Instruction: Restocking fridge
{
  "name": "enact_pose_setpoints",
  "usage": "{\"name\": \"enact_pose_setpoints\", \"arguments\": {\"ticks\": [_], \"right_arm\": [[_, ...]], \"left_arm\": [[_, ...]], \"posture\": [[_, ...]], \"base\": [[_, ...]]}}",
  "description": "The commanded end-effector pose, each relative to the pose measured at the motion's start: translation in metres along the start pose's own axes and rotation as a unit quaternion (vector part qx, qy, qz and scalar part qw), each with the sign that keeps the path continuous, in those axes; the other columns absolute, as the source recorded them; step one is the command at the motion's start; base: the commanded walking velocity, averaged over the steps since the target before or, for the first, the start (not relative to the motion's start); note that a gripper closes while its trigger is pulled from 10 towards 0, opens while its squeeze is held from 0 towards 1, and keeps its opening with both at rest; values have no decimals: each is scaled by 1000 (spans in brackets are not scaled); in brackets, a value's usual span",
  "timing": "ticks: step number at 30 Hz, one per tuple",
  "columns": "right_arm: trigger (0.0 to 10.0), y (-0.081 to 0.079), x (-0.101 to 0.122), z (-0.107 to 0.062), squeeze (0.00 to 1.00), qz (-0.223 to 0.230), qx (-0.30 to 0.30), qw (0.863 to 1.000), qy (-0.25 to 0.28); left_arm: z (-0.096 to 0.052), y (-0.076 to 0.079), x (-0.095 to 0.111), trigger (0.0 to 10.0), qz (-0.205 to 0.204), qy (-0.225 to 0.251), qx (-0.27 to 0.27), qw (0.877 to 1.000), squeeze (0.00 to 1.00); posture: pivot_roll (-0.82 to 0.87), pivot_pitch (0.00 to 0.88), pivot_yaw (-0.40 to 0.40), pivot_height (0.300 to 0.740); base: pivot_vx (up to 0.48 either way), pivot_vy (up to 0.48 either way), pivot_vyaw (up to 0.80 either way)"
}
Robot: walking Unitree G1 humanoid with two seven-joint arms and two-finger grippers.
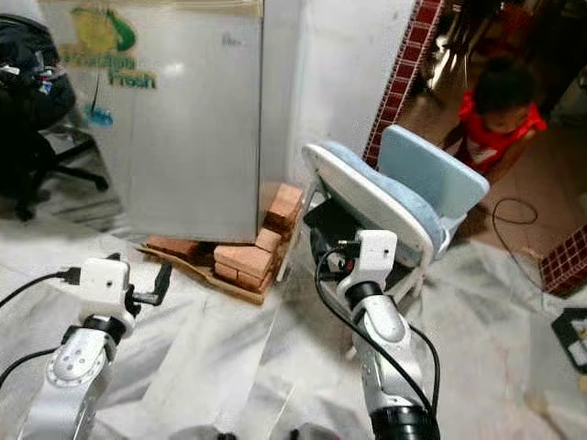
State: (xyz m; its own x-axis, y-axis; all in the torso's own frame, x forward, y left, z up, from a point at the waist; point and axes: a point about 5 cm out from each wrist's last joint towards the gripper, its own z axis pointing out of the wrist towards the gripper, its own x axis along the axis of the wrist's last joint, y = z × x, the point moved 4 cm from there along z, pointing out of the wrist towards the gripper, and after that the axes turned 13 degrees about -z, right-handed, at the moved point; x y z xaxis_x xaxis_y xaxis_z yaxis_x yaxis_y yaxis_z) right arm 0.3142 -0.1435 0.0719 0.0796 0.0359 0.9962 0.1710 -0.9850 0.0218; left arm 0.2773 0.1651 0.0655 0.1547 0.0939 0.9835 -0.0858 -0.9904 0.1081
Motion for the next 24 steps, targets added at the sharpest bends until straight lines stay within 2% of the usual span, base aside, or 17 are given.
{"name": "enact_pose_setpoints", "arguments": {"ticks": [1,7,13,24], "right_arm": [[10000,0,-1,0,0,-4,2,1000,-5],[10000,-2,-2,1,0,-17,6,1000,-1],[10000,3,-4,3,0,2,-12,1000,-9],[10000,5,-2,6,0,-5,-11,1000,-5]], "left_arm": [[-1,-8,0,10000,9,-3,7,1000,0],[5,-11,7,10000,20,10,8,1000,0],[8,-12,9,10000,25,15,9,1000,0],[8,-8,6,10000,28,12,-6,1000,0]], "posture": [[82,0,-34,740],[87,0,-41,740],[95,0,-43,740],[89,0,-40,740]], "base": [[0,469,0],[0,469,0],[0,471,0],[0,476,-758]]}}
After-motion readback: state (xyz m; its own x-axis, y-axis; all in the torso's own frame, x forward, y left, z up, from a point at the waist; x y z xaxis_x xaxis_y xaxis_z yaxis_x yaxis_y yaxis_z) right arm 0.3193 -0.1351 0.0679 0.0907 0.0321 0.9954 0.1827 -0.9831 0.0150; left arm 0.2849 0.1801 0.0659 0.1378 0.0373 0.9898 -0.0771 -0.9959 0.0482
